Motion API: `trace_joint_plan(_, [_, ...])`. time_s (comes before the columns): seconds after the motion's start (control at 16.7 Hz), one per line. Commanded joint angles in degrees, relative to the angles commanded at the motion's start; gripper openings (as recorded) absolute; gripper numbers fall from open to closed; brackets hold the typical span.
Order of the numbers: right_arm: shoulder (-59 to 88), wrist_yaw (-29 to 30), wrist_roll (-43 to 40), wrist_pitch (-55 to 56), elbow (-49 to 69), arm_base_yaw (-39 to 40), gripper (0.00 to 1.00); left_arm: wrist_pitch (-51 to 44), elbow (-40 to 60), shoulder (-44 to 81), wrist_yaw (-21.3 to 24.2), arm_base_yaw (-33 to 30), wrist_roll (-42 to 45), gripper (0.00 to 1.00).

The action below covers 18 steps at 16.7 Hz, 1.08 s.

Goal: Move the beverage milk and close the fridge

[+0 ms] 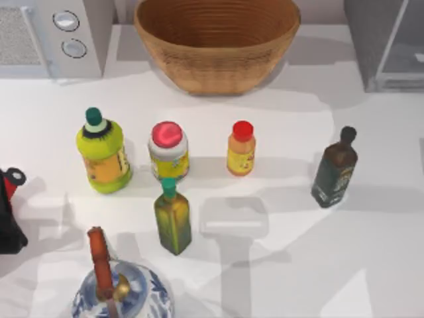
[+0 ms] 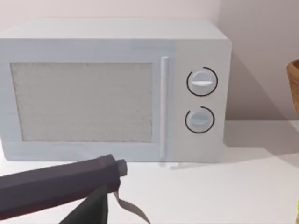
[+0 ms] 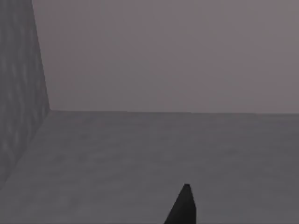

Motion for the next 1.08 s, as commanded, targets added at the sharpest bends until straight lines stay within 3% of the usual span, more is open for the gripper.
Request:
trace_joint_plan(0.3, [0.00, 0.00, 0.00, 0.00, 0.00, 0.00, 0.98, 0.00, 0.00, 0.00, 0.00, 0.00, 0.00, 1.00])
trace_joint_plan(1.08, [-3.43, 0.32, 0.03, -1.38, -1.97, 0.40, 1.00, 0.00, 0.00, 0.00, 0.00, 0.00, 0.00, 1.00])
